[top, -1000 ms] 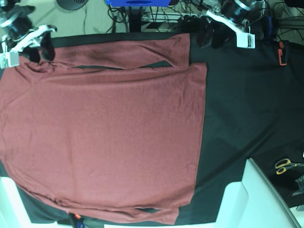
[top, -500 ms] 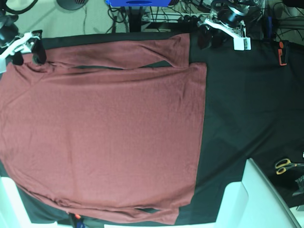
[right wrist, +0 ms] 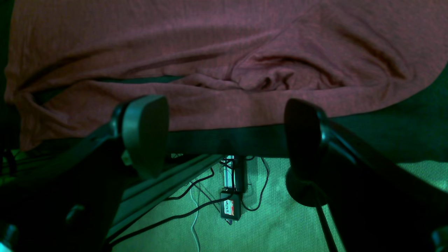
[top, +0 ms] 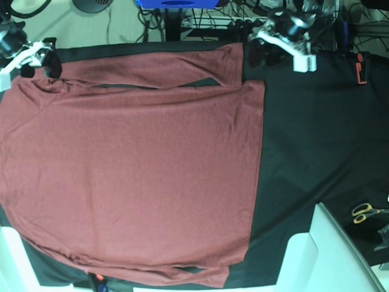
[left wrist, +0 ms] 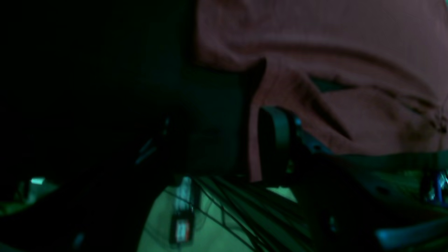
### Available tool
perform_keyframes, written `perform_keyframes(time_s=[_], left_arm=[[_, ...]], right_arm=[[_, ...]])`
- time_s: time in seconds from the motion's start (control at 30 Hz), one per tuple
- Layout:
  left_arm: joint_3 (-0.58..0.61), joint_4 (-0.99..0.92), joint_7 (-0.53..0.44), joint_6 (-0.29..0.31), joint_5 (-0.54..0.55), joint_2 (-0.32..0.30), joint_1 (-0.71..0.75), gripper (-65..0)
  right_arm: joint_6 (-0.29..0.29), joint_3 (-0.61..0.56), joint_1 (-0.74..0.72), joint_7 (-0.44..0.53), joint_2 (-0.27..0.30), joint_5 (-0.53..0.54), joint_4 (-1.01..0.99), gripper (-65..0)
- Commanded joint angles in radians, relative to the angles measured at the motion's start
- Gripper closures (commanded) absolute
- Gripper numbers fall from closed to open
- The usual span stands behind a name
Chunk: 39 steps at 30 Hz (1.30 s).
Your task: Fold the T-shirt properly
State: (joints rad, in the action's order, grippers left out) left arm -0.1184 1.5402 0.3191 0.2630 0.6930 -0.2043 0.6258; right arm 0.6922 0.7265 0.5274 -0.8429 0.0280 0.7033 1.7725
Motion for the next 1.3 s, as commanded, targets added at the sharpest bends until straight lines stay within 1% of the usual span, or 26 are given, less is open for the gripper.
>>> perform_keyframes(time_s=[0.0, 0.1, 0.23, 0.33, 0.43, 0.53, 0.67, 0.73, 0.77, 0.8, 0.83, 0.87, 0.9, 0.93, 1.07, 1.17, 1.2, 1.23, 1.27], left_arm=[[-0.004, 0.007, 0.015, 0.006, 0.012, -0.001, -0.007, -31.8], [0.000, -0.022, 0.068, 0.006, 0.012, 0.026, -0.044, -31.8], [0.001, -0.039, 0.074, 0.006, 0.007, 0.052, -0.056, -31.8], [0.004, -0.045, 0.074, 0.006, 0.007, 0.053, -0.063, -31.8], [0.069, -0.065, 0.074, 0.006, 0.007, 0.045, -0.079, -31.6], [0.104, -0.088, 0.074, 0.006, 0.007, 0.049, -0.096, -31.4], [0.108, -0.123, 0.074, 0.006, 0.007, 0.052, -0.113, -30.6], [0.101, -0.128, 0.074, 0.006, 0.007, 0.052, -0.113, -30.3], [0.099, -0.128, 0.074, 0.006, 0.007, 0.052, -0.113, -29.1], [0.098, -0.128, 0.074, 0.006, 0.009, 0.052, -0.113, -25.7], [0.098, -0.128, 0.074, 0.006, 0.009, 0.052, -0.114, -20.9], [0.098, -0.128, 0.074, 0.006, 0.009, 0.052, -0.114, -13.8], [0.098, -0.128, 0.074, 0.006, 0.009, 0.052, -0.114, -5.4], [0.098, -0.126, 0.074, 0.006, 0.009, 0.053, -0.114, 0.0], [0.096, -0.122, 0.074, 0.006, 0.011, 0.053, -0.123, 0.0], [0.096, -0.117, 0.074, 0.006, 0.011, 0.052, -0.123, 0.0], [0.098, -0.114, 0.074, 0.006, 0.011, 0.052, -0.123, 0.0], [0.098, -0.106, 0.074, 0.006, 0.011, 0.050, -0.122, 0.0], [0.098, -0.094, 0.074, 0.006, 0.011, 0.049, -0.117, 0.0]], right_arm=[[0.006, 0.006, 0.003, 0.015, 0.010, 0.020, 0.016, -46.8], [0.006, 0.006, 0.003, 0.017, 0.010, 0.020, 0.016, -46.8], [0.006, 0.006, 0.003, 0.017, 0.011, 0.020, 0.016, -46.8], [0.006, 0.006, 0.003, 0.017, 0.011, 0.020, 0.016, -46.8], [0.006, 0.006, -0.002, 0.017, 0.011, 0.020, 0.016, -46.8], [0.006, 0.008, -0.010, 0.017, 0.011, 0.020, 0.016, -46.8], [0.006, 0.008, -0.010, 0.017, 0.011, 0.020, 0.016, -46.8], [0.006, 0.008, -0.011, 0.017, 0.029, 0.020, 0.014, -46.8], [0.006, 0.008, -0.011, 0.017, 0.033, 0.020, 0.011, -46.8], [0.006, 0.009, -0.013, 0.018, 0.033, 0.020, 0.005, -46.8], [0.006, 0.015, -0.014, 0.020, 0.034, 0.022, -0.001, -46.8], [0.006, 0.041, -0.026, 0.018, 0.034, 0.022, -0.010, -46.8], [0.006, 0.077, -0.042, 0.018, 0.029, 0.022, -0.024, -46.8], [0.006, 0.110, -0.056, 0.015, 0.029, 0.022, -0.044, -46.8], [0.006, 0.216, -0.109, 0.010, 0.042, 0.020, -0.125, -46.8], [0.006, 0.227, -0.157, 0.010, 0.099, -0.015, -0.217, -45.6], [0.006, 0.229, -0.177, 0.010, 0.109, -0.038, -0.242, -42.9], [0.006, 0.230, -0.198, 0.010, 0.118, -0.066, -0.267, -38.3], [0.006, 0.235, -0.218, 0.010, 0.125, -0.098, -0.285, -31.4]])
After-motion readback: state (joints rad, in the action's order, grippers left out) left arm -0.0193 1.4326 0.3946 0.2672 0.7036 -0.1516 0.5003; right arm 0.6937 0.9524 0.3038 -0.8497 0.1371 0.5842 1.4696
